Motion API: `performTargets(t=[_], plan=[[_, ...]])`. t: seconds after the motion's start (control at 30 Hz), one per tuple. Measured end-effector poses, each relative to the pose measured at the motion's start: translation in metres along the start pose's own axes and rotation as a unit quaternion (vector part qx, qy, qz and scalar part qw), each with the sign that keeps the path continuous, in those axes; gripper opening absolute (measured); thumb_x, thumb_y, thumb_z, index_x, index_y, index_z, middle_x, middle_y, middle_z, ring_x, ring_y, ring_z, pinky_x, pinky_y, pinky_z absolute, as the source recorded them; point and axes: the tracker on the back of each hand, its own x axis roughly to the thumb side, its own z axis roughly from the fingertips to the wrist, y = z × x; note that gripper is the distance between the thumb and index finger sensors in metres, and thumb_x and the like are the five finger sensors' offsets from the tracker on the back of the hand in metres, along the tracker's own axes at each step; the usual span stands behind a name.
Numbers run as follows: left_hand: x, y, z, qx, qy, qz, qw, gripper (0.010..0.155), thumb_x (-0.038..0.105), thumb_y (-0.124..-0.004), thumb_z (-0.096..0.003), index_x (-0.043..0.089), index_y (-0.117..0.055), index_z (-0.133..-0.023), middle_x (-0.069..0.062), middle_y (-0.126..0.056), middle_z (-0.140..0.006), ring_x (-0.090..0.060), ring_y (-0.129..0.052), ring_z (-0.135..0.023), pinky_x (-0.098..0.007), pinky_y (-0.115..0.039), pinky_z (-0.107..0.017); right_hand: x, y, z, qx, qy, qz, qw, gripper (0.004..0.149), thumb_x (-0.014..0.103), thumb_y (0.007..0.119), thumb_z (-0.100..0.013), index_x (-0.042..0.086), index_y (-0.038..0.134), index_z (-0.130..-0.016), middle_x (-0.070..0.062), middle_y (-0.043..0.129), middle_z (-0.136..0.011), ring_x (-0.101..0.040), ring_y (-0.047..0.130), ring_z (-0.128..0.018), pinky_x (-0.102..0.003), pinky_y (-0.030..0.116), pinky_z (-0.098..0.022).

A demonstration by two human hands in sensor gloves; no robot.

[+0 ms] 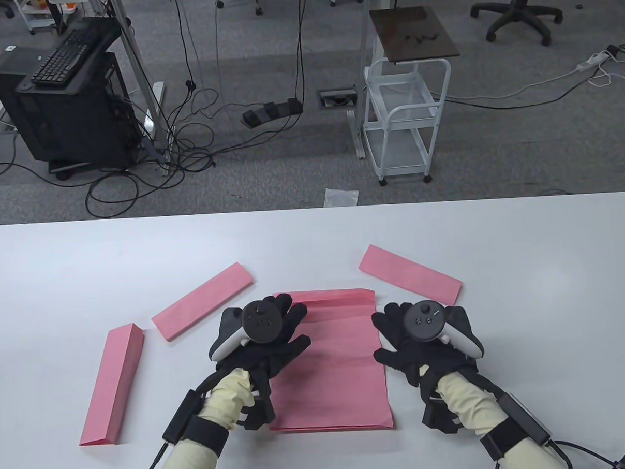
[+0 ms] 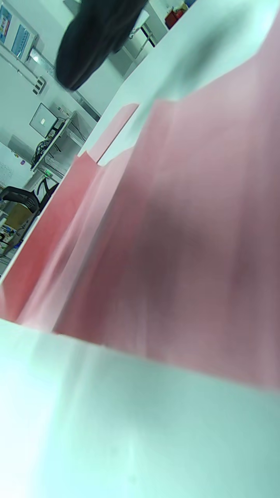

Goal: Unfold complexly folded papers and stack

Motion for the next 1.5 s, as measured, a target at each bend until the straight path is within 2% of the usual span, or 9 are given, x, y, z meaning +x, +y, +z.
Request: performTargets(t=[0.17, 0.37, 0.57, 0.77, 0.93, 1.0, 1.17, 1.3, 1.5], plan=[[0.005, -0.02, 0.048, 0.004, 0.006, -0.012, 1.0, 0.07, 0.055, -0.052, -0.0572, 0.035, -0.012, -0.11, 0.009, 0.014, -0.111, -0.027, 0.016, -0.103, -0.057, 0.006, -0.068, -0.007, -0.03, -0.034, -0.073, 0.061, -0.026, 0.995, 0.075, 0.045, 0.07, -0.05, 0.047, 0.018, -0.103, 0.019, 0.0, -0.114, -0.008, -0.014, -0.102, -0.05, -0.011, -0.071], [0.0, -0.054, 0.085, 0.022, 0.044, 0.008, 0.999, 0.07, 0.055, -0.052, -0.0573, 0.034, -0.012, -0.111, 0.007, 0.012, -0.112, -0.028, 0.015, -0.103, -0.057, 0.005, -0.068, -0.012, -0.047, -0.077, -0.093, 0.141, 0.021, 0.985, 0.084, 0.044, 0.076, -0.047, 0.05, 0.01, -0.099, 0.021, -0.002, -0.113, -0.007, -0.014, -0.102, -0.05, -0.011, -0.071], [0.001, -0.056, 0.098, 0.045, 0.06, -0.012, 0.997, 0.07, 0.055, -0.052, -0.0573, 0.034, -0.011, -0.11, 0.005, 0.011, -0.113, -0.029, 0.016, -0.102, -0.058, 0.006, -0.067, -0.02, -0.059, -0.112, -0.075, 0.186, 0.001, 0.98, 0.086, 0.039, 0.078, -0.046, 0.05, 0.012, -0.1, 0.02, 0.001, -0.115, -0.009, -0.01, -0.105, -0.051, -0.011, -0.072], [0.002, -0.055, 0.096, 0.059, 0.051, -0.004, 0.997, 0.07, 0.055, -0.052, -0.0572, 0.034, -0.012, -0.111, 0.005, 0.01, -0.113, -0.029, 0.015, -0.103, -0.058, 0.007, -0.067, -0.043, -0.055, -0.139, -0.035, 0.218, -0.013, 0.975, 0.088, 0.04, 0.079, -0.046, 0.052, 0.009, -0.097, 0.021, -0.004, -0.112, -0.009, -0.014, -0.103, -0.05, -0.012, -0.071], [0.0, -0.058, 0.096, 0.05, 0.057, -0.009, 0.997, 0.07, 0.054, -0.052, -0.0572, 0.034, -0.012, -0.111, 0.005, 0.01, -0.113, -0.029, 0.015, -0.103, -0.058, 0.007, -0.067, -0.054, -0.053, -0.146, -0.024, 0.244, -0.03, 0.969, 0.091, 0.04, 0.08, -0.043, 0.052, 0.008, -0.097, 0.019, -0.003, -0.113, -0.01, -0.013, -0.103, -0.051, -0.012, -0.071], [0.0, -0.059, 0.096, 0.05, 0.058, -0.011, 0.997, 0.07, 0.054, -0.052, -0.0572, 0.034, -0.012, -0.11, 0.005, 0.011, -0.113, -0.029, 0.016, -0.102, -0.058, 0.007, -0.066, -0.05, -0.054, -0.148, -0.016, 0.24, -0.028, 0.97, 0.09, 0.037, 0.08, -0.044, 0.051, 0.009, -0.097, 0.017, 0.009, -0.116, -0.01, -0.01, -0.105, -0.051, -0.012, -0.071], [0.0, -0.06, 0.095, 0.048, 0.056, -0.012, 0.997, 0.07, 0.054, -0.052, -0.0572, 0.034, -0.012, -0.11, 0.005, 0.011, -0.113, -0.029, 0.016, -0.102, -0.058, 0.007, -0.066, -0.04, -0.056, -0.151, -0.031, 0.233, 0.012, 0.972, 0.092, 0.033, 0.082, -0.043, 0.051, 0.009, -0.098, 0.01, 0.023, -0.115, -0.016, 0.004, -0.109, -0.053, -0.008, -0.073], [0.0, -0.061, 0.095, 0.043, 0.051, -0.001, 0.998, 0.07, 0.054, -0.052, -0.0572, 0.034, -0.012, -0.11, 0.005, 0.011, -0.113, -0.029, 0.016, -0.102, -0.058, 0.007, -0.066, -0.036, -0.058, -0.15, -0.059, 0.227, 0.037, 0.971, 0.095, 0.032, 0.083, -0.042, 0.05, 0.008, -0.098, 0.007, 0.038, -0.101, -0.022, 0.023, -0.103, -0.055, -0.006, -0.074], [0.002, -0.067, 0.092, 0.03, 0.041, 0.0, 0.999, 0.07, 0.054, -0.052, -0.0572, 0.034, -0.011, -0.11, 0.005, 0.011, -0.113, -0.029, 0.016, -0.102, -0.058, 0.007, -0.066, -0.03, -0.073, -0.135, -0.122, 0.209, 0.035, 0.97, 0.082, 0.027, 0.079, -0.046, 0.044, 0.023, -0.103, 0.002, 0.067, -0.074, -0.029, 0.058, -0.079, -0.056, 0.019, -0.079]])
